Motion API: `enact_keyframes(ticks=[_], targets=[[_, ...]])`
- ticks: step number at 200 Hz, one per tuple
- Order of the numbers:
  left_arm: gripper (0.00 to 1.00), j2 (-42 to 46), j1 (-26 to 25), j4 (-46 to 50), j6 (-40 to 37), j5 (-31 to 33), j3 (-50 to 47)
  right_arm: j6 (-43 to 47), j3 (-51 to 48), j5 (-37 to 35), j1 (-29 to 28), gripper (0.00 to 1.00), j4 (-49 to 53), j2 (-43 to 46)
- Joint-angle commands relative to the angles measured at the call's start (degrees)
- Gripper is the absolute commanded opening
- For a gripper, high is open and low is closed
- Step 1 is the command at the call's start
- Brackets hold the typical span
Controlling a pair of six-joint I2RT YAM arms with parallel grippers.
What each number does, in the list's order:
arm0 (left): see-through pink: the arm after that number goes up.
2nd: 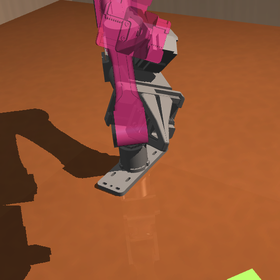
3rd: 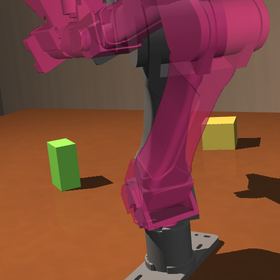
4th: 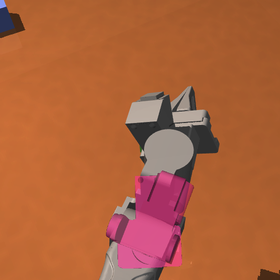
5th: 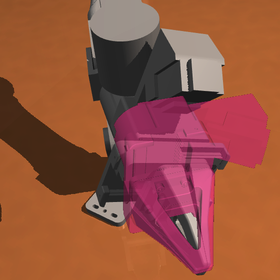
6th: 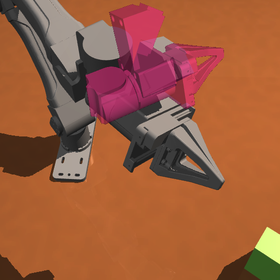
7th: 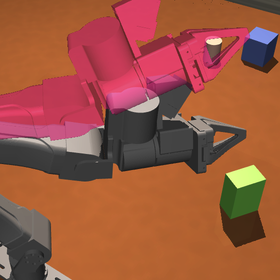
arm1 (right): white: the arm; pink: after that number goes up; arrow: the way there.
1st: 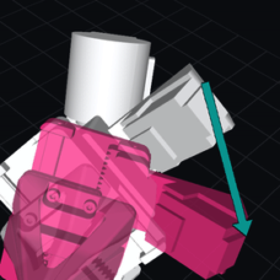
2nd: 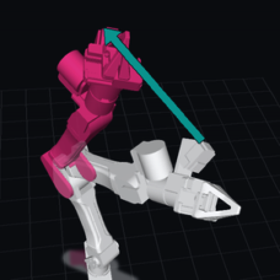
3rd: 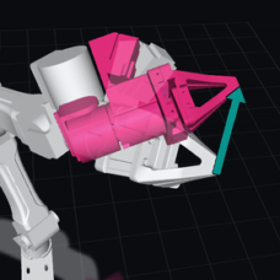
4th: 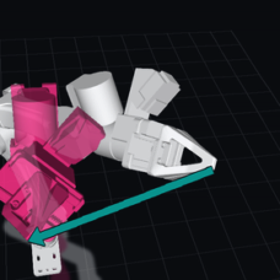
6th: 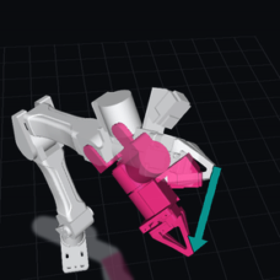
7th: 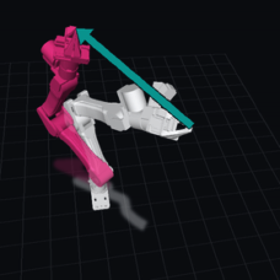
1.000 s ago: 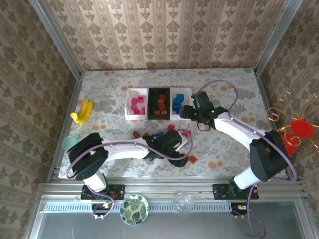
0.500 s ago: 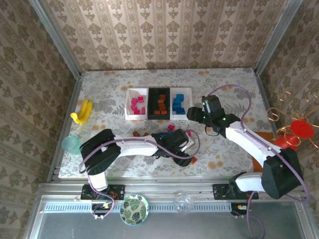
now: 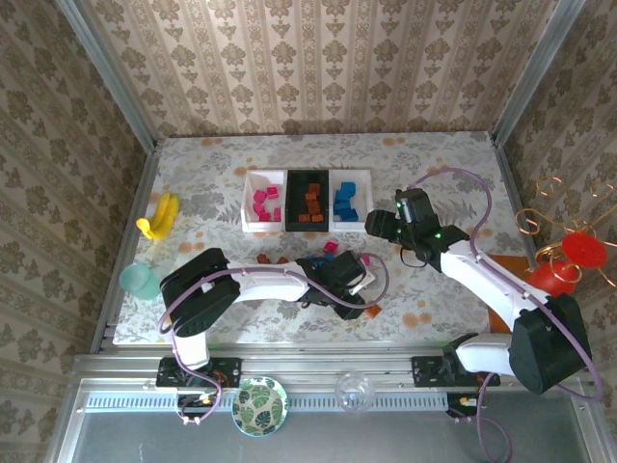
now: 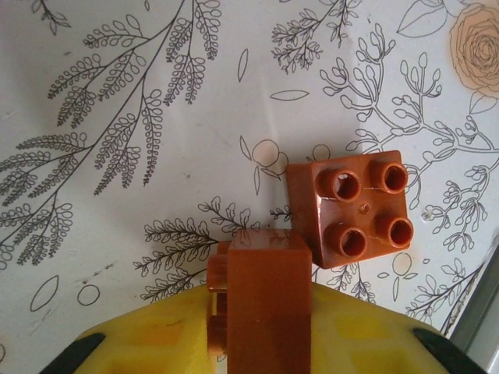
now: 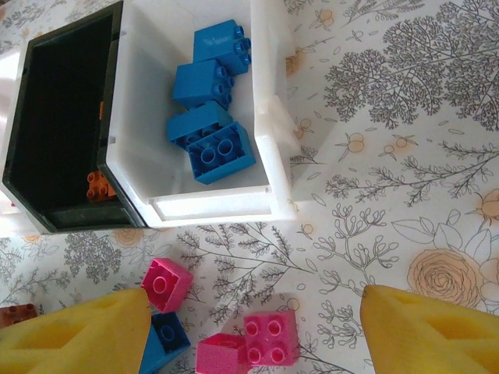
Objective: Sort the legos into containers by color
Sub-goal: Pick up the lego from the middle-left of the table.
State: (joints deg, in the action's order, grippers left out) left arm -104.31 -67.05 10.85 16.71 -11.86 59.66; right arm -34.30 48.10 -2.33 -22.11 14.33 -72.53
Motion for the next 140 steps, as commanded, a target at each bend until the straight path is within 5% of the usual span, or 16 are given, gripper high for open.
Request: enact_keyframes(ticks=[1, 55, 96, 140], targets=[[0.25, 1.9, 0.7, -1.2, 0.2, -0.6, -0.4, -0.6, -0.9, -0.6, 0.3, 0.73, 0.0, 1.7], [0.17, 15.8, 5.8, -2.0, 2.6, 5.4, -6.2, -0.7, -2.0, -1.1, 0.4, 0.73, 0.6, 3.9], [0.15, 27.4, 16.5, 2.0, 3.2, 13.3, -7.9, -1.0, -2.7, -0.8, 0.4, 0.73, 0.3, 4.5], [0.15, 21.6, 26.6, -1.8, 3.0, 9.1, -2.2, -1.6, -3.3, -0.6, 0.4, 0.73, 0.5, 4.3]])
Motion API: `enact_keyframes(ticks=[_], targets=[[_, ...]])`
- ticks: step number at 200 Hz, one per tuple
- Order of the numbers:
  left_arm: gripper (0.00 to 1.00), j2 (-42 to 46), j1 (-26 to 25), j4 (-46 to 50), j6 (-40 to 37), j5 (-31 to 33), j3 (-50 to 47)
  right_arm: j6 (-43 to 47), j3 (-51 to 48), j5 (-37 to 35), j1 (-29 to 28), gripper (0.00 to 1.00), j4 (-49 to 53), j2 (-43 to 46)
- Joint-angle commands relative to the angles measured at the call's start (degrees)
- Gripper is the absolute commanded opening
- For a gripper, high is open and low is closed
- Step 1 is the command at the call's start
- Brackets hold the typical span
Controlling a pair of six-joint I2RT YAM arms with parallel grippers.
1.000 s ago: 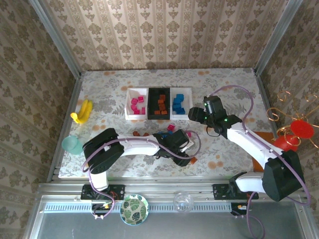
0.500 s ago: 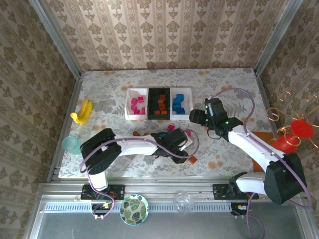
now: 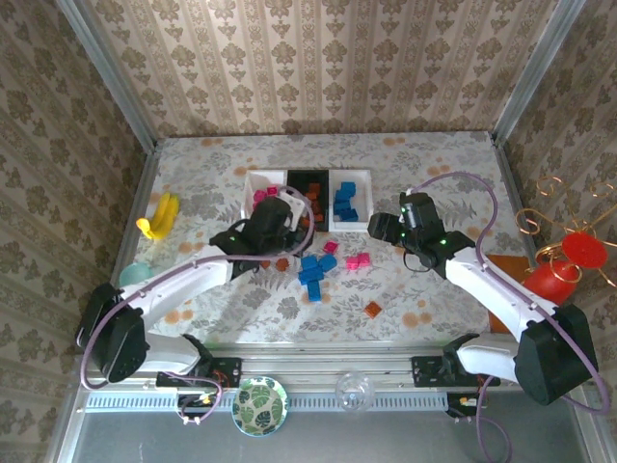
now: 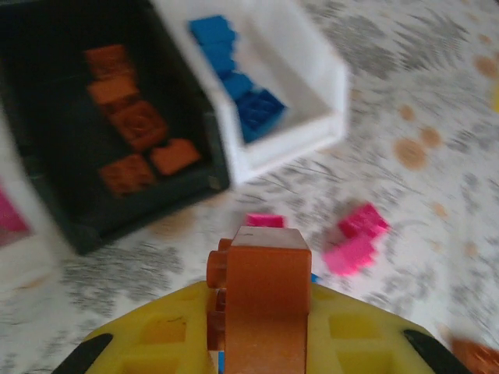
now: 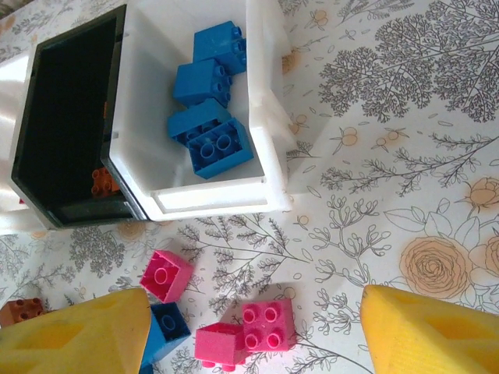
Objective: Sort the legos into containers by color
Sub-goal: Pick up the lego from the middle-left of the table, then place the lego in the container.
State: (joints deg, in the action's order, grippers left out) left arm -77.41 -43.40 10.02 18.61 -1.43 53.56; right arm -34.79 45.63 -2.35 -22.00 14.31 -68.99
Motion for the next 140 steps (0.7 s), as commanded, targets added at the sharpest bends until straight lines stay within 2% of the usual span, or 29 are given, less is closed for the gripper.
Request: enact_keyframes(ticks=[1, 51, 82, 103, 122, 140], targets=[[0.15, -5.7, 3.0, -1.1, 1.0, -1.3, 4.1, -1.1, -0.9, -0.6, 0.2, 0.73, 0.5, 0.8], [0.15, -23.1, 7.0, 2.2, -1.2, 1.1, 19.9, -1.3, -3.9, 1.6, 0.0, 0.73, 2.8, 4.5], [0.22, -30.4, 7.8, 5.1, -1.9, 3.3, 27.9, -1.3, -7.9, 2.5, -1.9, 0.73, 4.4, 7.2], [0.33, -32.8, 8.1, 6.5, -2.2, 4.1, 31.4, -1.2, -10.8, 3.9, -3.4, 0.73, 5.6, 9.0], [0.51, -33.0, 8.2, 6.9, -2.0, 3.6, 32.9, -0.9, -12.7, 5.0, -5.0, 0.73, 6.9, 10.2], [0.62, -30.9, 8.1, 5.9, -1.4, 2.6, 31.9, -0.5, -13.8, 4.5, -7.1, 0.74, 8.5, 11.2]])
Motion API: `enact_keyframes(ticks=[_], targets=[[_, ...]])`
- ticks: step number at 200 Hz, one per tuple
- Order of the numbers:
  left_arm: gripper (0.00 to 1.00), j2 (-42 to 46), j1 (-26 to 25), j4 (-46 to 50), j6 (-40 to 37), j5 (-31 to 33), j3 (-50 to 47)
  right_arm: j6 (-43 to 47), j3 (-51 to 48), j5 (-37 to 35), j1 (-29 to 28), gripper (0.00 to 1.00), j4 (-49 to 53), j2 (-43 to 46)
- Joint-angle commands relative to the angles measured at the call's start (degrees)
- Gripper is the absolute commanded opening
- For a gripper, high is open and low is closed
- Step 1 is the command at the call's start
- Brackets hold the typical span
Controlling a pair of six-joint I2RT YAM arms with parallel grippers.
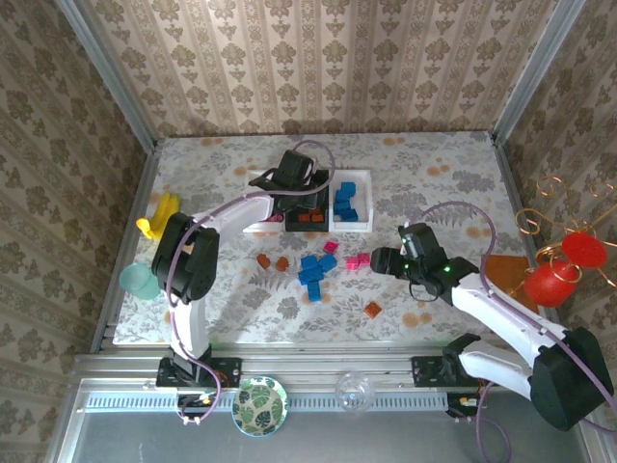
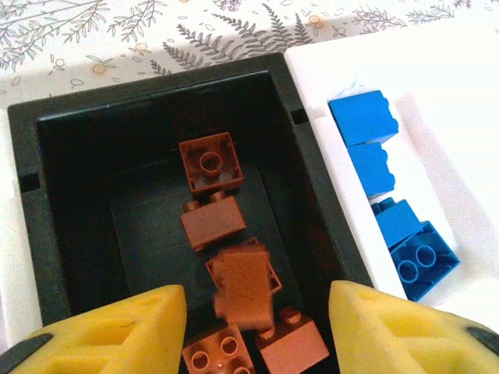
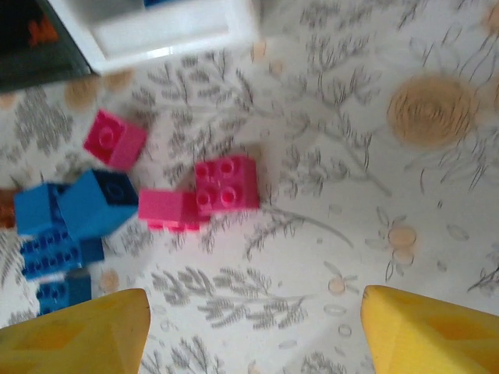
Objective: Sort the legos into containers by color
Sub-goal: Place the lego in the container, then pick up the lego from the bottom-center of the table.
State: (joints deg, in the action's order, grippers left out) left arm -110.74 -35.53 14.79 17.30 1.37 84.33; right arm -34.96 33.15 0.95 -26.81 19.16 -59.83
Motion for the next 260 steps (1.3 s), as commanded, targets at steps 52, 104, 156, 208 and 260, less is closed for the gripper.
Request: enact_keyframes(ticks=[52, 104, 156, 208, 260], targets=[[1.0, 16.4, -2.3, -5.0, 2.9, -2.2, -9.5, 0.1, -1.9, -1.7, -9.3, 0.75, 6.6, 1.8], [1.0, 32.7, -9.3, -10.1, 5.3, 1.2, -27.6, -0.1, -1.3, -6.1, -17.9, 0.75, 8.7, -4.2], [1.0, 45.1, -13.7, -8.8, 9.6, 5.9, -41.3, 0.5, 0.1, -8.7, -22.6, 0.73, 10.1, -9.8], [1.0, 53.6, -14.5, -6.1, 13.0, 10.9, -48.6, 0.8, 1.6, -9.7, -24.8, 0.58, 9.2, -14.6], [1.0, 60.5, -14.5, -0.6, 13.6, 16.7, -51.1, 2.3, 4.4, -9.7, -25.0, 0.31, 9.9, -13.6]])
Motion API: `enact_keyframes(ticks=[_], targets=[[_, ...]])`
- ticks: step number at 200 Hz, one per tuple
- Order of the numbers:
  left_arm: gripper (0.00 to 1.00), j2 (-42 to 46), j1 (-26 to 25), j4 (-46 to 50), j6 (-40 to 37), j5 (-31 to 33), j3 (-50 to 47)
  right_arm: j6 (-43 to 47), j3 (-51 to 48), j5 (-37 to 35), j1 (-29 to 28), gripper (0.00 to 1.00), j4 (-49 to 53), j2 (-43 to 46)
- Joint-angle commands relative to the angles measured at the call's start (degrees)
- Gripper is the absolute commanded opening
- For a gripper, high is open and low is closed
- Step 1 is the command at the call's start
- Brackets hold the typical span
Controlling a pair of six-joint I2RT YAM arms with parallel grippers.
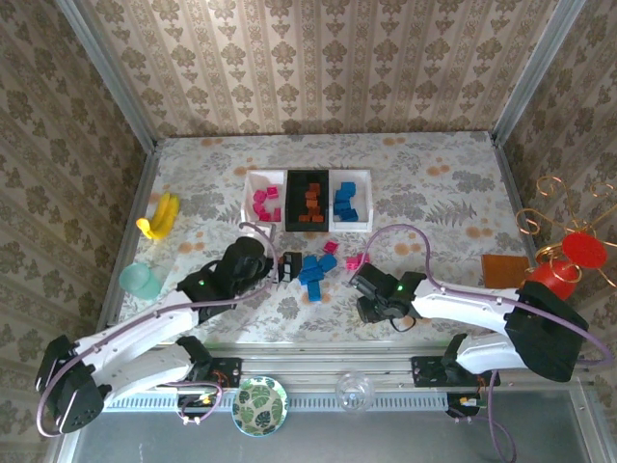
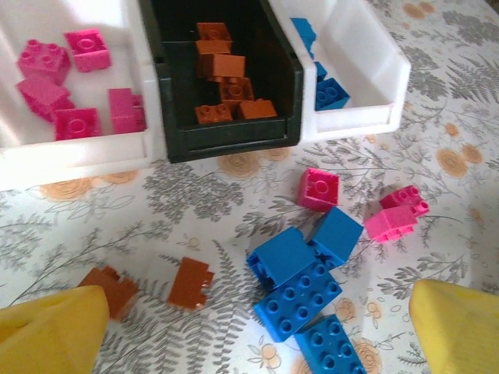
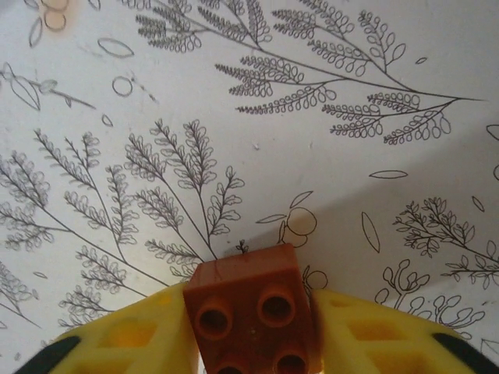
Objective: Sort the legos into containers by color
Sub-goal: Pick up the lego from the bottom-center of the table, then place the lego in the container.
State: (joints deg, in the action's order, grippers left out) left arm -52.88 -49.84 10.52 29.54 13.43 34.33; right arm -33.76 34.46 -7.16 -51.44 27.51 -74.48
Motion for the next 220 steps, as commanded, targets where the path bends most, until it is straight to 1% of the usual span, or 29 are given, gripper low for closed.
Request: enact_keyframes(ticks=[1, 31, 55, 70, 73, 106, 140, 166, 202, 211, 220], targets=[[1.0, 2.8, -0.2, 3.8, 1.3, 4.7, -1.2, 1.2, 3.2, -1.6, -0.3, 0.31, 1.6, 1.1], [1.0, 4.3, -0.2, 7.4, 1.6, 6.8, -1.9, 3.9, 9.4, -1.9, 0.2, 0.3, 2.1, 3.1], [1.0, 5.5, -0.2, 10.3, 3.5, 8.3, -2.8, 7.4, 18.5, -0.8, 1.8, 0.3, 0.4, -0.2], [1.0, 6.3, -0.2, 11.3, 4.2, 8.5, -3.3, 9.3, 24.9, -0.7, 2.4, 0.3, -1.3, -4.7], [1.0, 6.3, -0.2, 11.4, 4.3, 8.4, -3.4, 9.6, 26.1, -0.7, 2.5, 0.3, -1.8, -6.8], [1.0, 8.4, -0.4, 12.0, 6.2, 7.6, -4.9, 10.2, 40.4, 2.6, 7.6, 0.31, -5.0, -22.0], [1.0, 10.3, -0.8, 13.5, 7.2, 7.0, -5.8, 8.9, 56.5, 3.9, 11.5, 0.31, -2.8, -36.6], [1.0, 10.9, -1.0, 14.3, 7.5, 6.4, -6.0, 7.7, 65.7, 3.6, 13.3, 0.31, 0.0, -44.7], [1.0, 10.9, -1.0, 14.7, 7.6, 5.7, -6.1, 6.0, 73.6, 4.3, 15.0, 0.38, 2.5, -51.4], [1.0, 10.9, -1.0, 14.8, 7.6, 5.7, -6.2, 5.7, 74.8, 4.4, 15.2, 0.43, 2.8, -52.2], [1.0, 10.9, -1.0, 14.6, 7.6, 5.6, -6.2, 5.5, 75.8, 4.5, 15.4, 0.51, 3.0, -52.8]])
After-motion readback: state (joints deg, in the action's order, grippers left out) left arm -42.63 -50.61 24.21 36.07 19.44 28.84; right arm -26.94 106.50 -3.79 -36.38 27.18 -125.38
